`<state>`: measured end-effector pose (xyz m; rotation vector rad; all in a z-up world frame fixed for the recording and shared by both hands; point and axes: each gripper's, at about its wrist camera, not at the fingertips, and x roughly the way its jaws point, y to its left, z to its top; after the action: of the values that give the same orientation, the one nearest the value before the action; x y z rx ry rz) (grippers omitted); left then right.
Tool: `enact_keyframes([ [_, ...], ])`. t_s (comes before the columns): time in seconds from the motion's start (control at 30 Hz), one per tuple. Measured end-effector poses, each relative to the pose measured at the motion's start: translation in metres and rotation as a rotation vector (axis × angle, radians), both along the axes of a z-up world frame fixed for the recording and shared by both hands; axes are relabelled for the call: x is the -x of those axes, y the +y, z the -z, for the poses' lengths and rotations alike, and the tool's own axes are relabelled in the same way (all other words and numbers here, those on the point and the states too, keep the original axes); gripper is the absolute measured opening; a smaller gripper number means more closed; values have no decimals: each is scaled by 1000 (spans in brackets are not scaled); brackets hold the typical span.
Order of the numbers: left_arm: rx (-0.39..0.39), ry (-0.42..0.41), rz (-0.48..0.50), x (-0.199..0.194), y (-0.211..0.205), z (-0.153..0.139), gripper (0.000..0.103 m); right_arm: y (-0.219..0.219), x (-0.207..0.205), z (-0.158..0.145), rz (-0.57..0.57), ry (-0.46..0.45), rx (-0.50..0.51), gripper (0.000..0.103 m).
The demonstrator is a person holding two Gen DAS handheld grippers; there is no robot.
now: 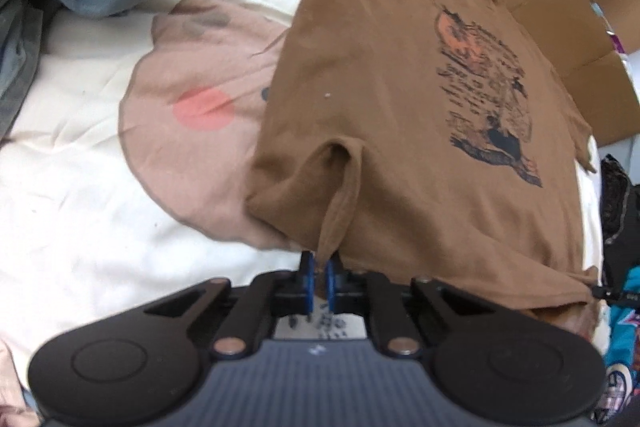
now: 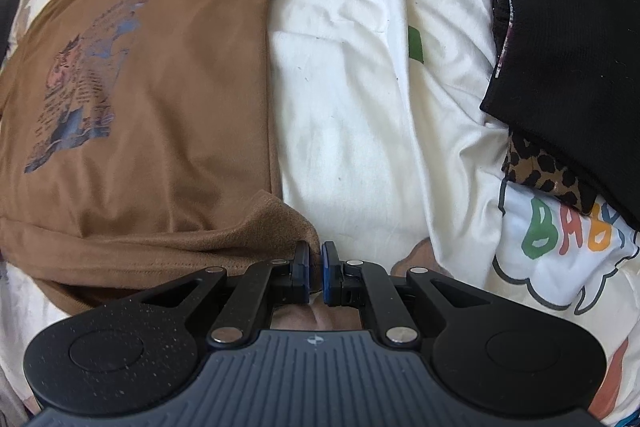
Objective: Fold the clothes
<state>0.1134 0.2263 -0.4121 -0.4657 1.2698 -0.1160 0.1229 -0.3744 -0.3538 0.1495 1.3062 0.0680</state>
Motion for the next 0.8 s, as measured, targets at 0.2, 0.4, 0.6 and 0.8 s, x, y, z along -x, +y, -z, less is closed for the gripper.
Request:
enact_keyframes([
  [0.2, 1, -17, 9, 16, 3, -26, 6, -6, 19, -10, 4, -20, -39, 4],
  [0.4, -2, -26, -5, 25, 12, -56, 6, -17, 40, -26, 20, -58, -103, 4],
  [0.6, -1, -62, -3, 31, 13, -89, 5, -23, 59, -44, 8, -102, -133, 4],
  [0.8, -16, -80, -9, 42, 14, -117, 5, -30, 74, -60, 34, -138, -169, 4],
])
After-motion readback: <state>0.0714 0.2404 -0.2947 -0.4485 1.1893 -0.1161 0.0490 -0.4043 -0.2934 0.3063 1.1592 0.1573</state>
